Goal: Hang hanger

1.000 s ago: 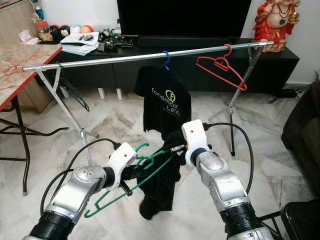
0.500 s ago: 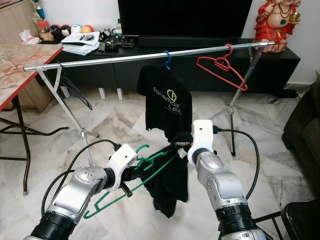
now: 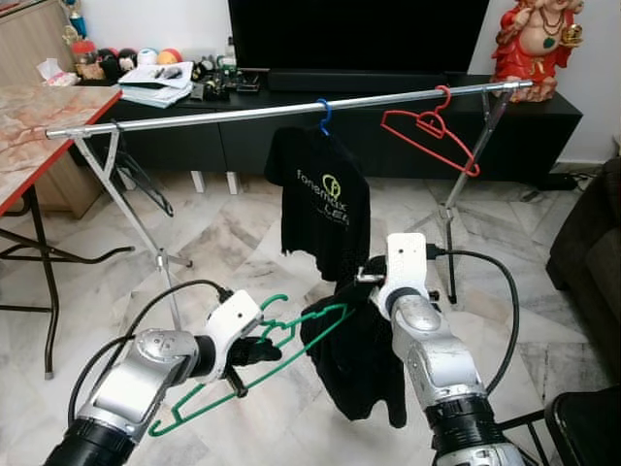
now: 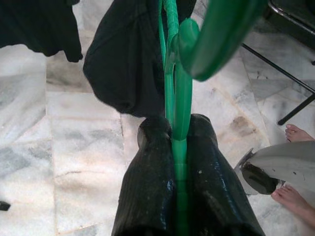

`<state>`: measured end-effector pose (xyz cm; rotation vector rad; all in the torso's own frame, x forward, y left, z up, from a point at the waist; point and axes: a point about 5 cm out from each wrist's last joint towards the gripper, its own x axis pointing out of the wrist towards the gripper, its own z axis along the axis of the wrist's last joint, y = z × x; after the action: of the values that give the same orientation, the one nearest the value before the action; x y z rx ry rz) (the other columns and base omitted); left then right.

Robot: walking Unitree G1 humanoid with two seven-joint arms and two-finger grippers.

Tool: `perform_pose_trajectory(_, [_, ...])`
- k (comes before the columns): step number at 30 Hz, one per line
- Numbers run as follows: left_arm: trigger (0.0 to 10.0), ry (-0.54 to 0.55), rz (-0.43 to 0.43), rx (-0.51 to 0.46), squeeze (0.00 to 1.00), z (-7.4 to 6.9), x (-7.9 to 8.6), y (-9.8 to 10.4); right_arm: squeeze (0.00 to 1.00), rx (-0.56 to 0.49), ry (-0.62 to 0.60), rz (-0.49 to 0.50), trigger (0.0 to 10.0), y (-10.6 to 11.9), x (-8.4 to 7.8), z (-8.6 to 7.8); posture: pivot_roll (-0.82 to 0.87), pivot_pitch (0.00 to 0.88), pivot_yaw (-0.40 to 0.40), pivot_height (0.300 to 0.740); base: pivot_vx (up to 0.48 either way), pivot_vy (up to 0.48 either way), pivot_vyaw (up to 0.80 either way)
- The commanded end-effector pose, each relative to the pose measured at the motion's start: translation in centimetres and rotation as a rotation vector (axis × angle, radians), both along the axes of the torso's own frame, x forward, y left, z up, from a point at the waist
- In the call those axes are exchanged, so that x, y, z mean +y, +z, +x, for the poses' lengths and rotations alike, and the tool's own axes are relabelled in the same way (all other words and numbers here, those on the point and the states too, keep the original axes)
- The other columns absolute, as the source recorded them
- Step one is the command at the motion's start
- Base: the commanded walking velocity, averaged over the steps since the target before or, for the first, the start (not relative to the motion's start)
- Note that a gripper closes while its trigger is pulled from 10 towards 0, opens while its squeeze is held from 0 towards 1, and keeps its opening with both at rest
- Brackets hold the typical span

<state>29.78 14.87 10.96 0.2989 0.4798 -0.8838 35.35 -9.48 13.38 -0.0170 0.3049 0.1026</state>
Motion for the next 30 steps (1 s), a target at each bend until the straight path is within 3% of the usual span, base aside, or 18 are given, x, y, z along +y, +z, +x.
perform_pose_trajectory(1, [10.0,0.01,-0.015,-0.048,0.0,0.5,-0.1,0.7,0.0,-0.016,0.06,0.028,10.0,0.7,1.3,-0.3,0.03,0.073,-0.002,0.74,0.0,0.0,0.0])
perform_pose_trajectory(12, [10.0,0.032,-0.039,-0.091,0.0,1.4,-0.4,1.4,0.0,-0.028,0.103,0.107,10.0,2.0,2.9,-1.3,0.02,0.07,0.0,0.74,0.0,0.0,0.0])
perform_pose_trajectory(13, [10.0,0.054,-0.028,-0.096,0.0,1.6,-0.4,1.3,0.0,-0.052,0.127,0.149,10.0,3.3,3.7,-1.9,0.02,0.068,0.0,0.74,0.0,0.0,0.0])
perform_pose_trajectory(18, [10.0,0.061,-0.03,-0.095,0.0,1.7,-0.5,1.1,0.0,-0.066,0.188,0.257,10.0,5.0,5.3,-2.7,0.02,0.068,0.0,0.74,0.0,0.0,0.0])
perform_pose_trajectory(19, [10.0,0.058,-0.036,-0.09,0.0,1.7,-0.6,1.1,0.0,-0.053,0.265,0.356,10.0,6.1,6.8,-3.7,0.02,0.067,0.0,0.74,0.0,0.0,0.0])
perform_pose_trajectory(21, [10.0,0.058,-0.038,-0.089,0.0,1.7,-0.6,1.0,0.0,-0.052,0.328,0.396,10.0,6.8,7.7,-4.4,0.02,0.067,0.0,0.74,0.0,0.0,0.0])
perform_pose_trajectory(25, [10.0,0.07,-0.041,-0.098,0.0,1.9,-0.6,1.1,0.0,-0.06,0.392,0.302,10.0,6.4,8.1,-5.3,0.02,0.067,-0.001,0.74,0.0,0.0,0.0])
perform_pose_trajectory(27, [10.0,0.062,-0.049,-0.093,0.0,1.8,-0.6,1.1,0.0,-0.058,0.373,0.238,10.0,5.6,7.5,-4.9,0.02,0.069,-0.001,0.74,0.0,0.0,0.0])
perform_pose_trajectory(29, [10.0,0.046,-0.074,-0.075,0.0,1.5,-0.6,1.1,0.0,-0.092,0.338,0.085,10.0,4.7,5.6,-3.9,0.02,0.073,0.0,0.74,0.0,0.0,0.0])
perform_pose_trajectory(30, [10.0,0.046,-0.074,-0.075,0.0,1.5,-0.6,1.1,0.0,-0.092,0.338,0.085,10.0,4.7,5.6,-3.9,0.02,0.073,0.0,0.74,0.0,0.0,0.0])
